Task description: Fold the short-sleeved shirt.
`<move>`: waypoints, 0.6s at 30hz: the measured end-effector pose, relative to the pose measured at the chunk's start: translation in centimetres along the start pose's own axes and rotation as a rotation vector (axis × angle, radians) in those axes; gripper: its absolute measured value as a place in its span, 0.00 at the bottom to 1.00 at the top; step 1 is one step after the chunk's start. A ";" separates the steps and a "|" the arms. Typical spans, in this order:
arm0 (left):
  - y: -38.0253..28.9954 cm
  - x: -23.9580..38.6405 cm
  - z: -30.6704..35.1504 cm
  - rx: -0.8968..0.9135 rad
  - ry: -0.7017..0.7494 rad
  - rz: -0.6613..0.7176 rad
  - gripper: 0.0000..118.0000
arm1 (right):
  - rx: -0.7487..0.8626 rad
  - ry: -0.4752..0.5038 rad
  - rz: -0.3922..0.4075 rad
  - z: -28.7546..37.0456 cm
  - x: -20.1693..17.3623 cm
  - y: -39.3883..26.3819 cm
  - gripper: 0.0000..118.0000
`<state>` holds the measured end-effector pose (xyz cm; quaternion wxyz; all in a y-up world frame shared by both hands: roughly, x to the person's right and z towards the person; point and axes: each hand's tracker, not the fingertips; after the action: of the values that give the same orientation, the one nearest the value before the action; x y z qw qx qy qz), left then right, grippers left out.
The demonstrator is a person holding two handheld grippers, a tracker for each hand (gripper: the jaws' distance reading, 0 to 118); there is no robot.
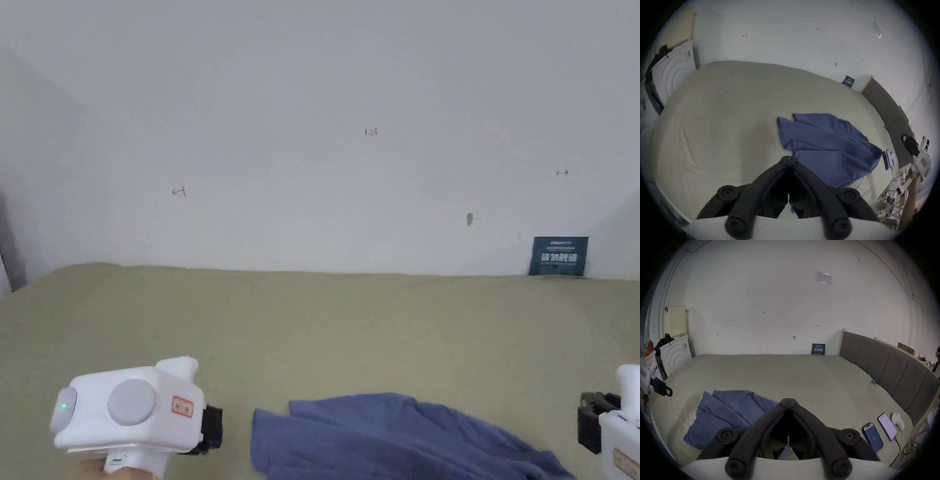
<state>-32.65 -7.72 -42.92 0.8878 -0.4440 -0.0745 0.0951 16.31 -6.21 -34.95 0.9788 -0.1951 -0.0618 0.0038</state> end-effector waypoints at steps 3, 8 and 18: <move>0.9 -0.8 -1.3 -0.011 0.015 0.003 0.00 | -0.002 0.014 0.027 -0.3 -0.6 0.0 0.00; 4.4 1.3 -5.0 -0.069 0.038 -0.067 0.00 | -0.011 0.012 0.050 -1.5 -0.7 0.2 0.00; 9.6 4.0 -17.1 -0.233 0.105 -0.053 0.88 | -0.040 -0.001 0.078 -4.2 0.5 -0.7 0.00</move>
<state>-26.09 -14.33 -60.61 0.8351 -0.5465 -0.0501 0.0389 17.29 -8.40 -38.48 0.9738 -0.2171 -0.0546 0.0408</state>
